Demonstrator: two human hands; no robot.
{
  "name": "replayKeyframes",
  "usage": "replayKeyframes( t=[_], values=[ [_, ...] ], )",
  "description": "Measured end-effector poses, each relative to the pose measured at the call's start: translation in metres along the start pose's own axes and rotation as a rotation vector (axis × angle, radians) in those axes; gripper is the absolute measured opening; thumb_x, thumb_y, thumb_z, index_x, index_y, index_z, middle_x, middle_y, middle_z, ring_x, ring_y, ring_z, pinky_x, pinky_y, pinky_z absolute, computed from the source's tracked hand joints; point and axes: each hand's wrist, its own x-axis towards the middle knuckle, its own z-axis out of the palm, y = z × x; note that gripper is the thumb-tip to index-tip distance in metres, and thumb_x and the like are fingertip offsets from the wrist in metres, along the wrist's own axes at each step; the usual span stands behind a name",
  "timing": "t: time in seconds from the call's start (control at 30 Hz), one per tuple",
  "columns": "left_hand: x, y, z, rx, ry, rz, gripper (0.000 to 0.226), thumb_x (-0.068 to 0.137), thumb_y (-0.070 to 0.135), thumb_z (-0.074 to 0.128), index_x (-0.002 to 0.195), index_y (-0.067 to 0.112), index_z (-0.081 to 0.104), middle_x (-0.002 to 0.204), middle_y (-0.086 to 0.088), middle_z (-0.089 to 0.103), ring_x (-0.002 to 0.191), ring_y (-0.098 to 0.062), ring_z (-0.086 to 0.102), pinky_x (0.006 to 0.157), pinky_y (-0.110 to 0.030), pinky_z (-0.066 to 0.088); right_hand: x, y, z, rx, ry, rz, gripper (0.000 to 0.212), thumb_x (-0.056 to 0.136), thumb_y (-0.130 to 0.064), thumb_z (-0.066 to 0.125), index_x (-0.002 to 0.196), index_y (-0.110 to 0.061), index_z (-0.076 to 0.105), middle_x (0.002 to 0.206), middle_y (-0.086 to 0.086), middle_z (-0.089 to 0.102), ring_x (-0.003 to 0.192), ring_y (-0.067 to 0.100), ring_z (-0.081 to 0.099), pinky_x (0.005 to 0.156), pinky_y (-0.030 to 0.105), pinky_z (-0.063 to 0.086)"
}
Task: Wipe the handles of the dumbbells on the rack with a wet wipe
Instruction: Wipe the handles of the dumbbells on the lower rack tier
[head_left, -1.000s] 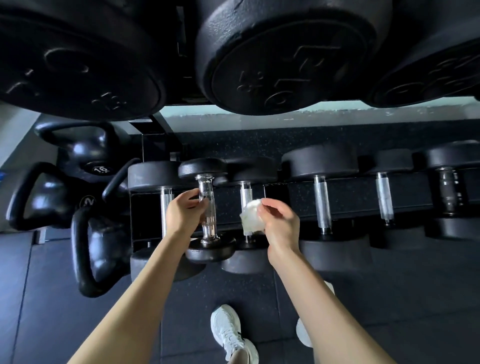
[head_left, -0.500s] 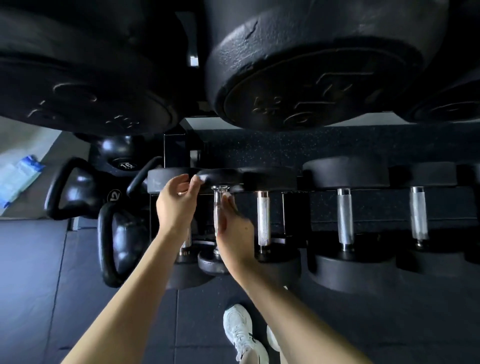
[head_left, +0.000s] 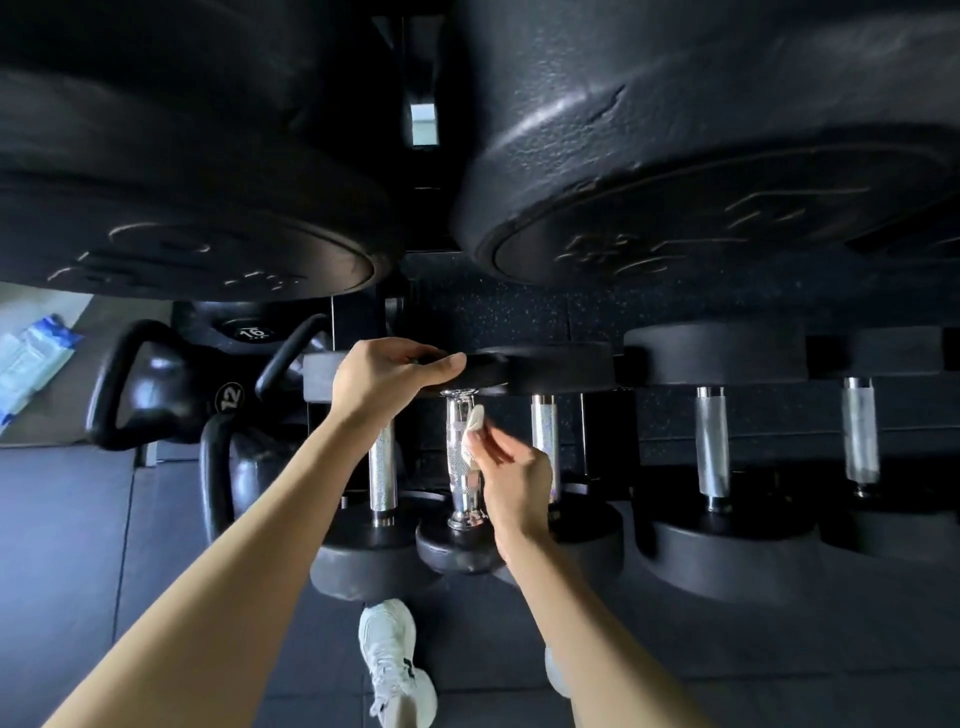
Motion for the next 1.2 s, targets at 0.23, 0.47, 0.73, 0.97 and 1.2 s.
replayKeyframes(
  t=[0.23, 0.47, 0.73, 0.97, 1.2],
  values=[
    [0.003, -0.001, -0.002, 0.027, -0.024, 0.03, 0.037, 0.063, 0.053, 0.079, 0.085, 0.024, 0.076, 0.082, 0.009, 0.073, 0.085, -0.008, 0.067, 0.085, -0.039, 0.054, 0.006, -0.012, 0.041, -0.335, 0.304, -0.281, 0.014, 0.087, -0.017, 0.066, 0.09, -0.006, 0.074, 0.072, 0.011, 0.072, 0.063, 0.024, 0.066, 0.057, 0.027, 0.046],
    [-0.002, 0.002, -0.003, 0.084, 0.001, 0.059, 0.036, 0.068, 0.056, 0.074, 0.081, 0.023, 0.076, 0.079, 0.006, 0.072, 0.08, -0.009, 0.066, 0.078, -0.037, 0.055, -0.02, 0.027, 0.027, -0.97, 0.372, -0.496, 0.031, 0.053, -0.015, 0.091, 0.079, -0.011, 0.075, 0.04, 0.002, 0.057, 0.03, 0.014, 0.051, 0.032, 0.015, 0.026],
    [0.0, 0.006, -0.007, 0.049, -0.048, -0.004, 0.03, 0.067, 0.055, 0.076, 0.075, 0.026, 0.071, 0.076, 0.013, 0.066, 0.069, 0.002, 0.055, 0.081, -0.031, 0.051, -0.009, 0.005, 0.043, -0.861, 0.365, -0.476, 0.02, 0.071, -0.011, 0.079, 0.063, -0.01, 0.06, 0.047, 0.003, 0.057, 0.033, 0.015, 0.042, 0.036, 0.019, 0.028],
    [-0.001, 0.004, -0.008, 0.028, -0.051, 0.02, 0.038, 0.067, 0.055, 0.076, 0.081, 0.02, 0.074, 0.087, 0.004, 0.071, 0.071, -0.002, 0.056, 0.085, -0.036, 0.052, -0.014, 0.016, 0.037, -0.889, 0.398, -0.578, 0.015, 0.071, -0.017, 0.078, 0.08, -0.007, 0.072, 0.059, 0.002, 0.068, 0.04, 0.014, 0.059, 0.037, 0.015, 0.036],
    [-0.006, 0.0, -0.008, 0.089, -0.054, 0.099, 0.039, 0.071, 0.058, 0.071, 0.084, 0.022, 0.074, 0.081, 0.005, 0.071, 0.081, -0.012, 0.065, 0.08, -0.038, 0.053, -0.035, 0.027, 0.008, -0.847, 0.177, -0.267, 0.013, 0.081, -0.02, 0.072, 0.088, -0.009, 0.075, 0.072, 0.011, 0.071, 0.057, 0.023, 0.056, 0.053, 0.023, 0.03]
  ],
)
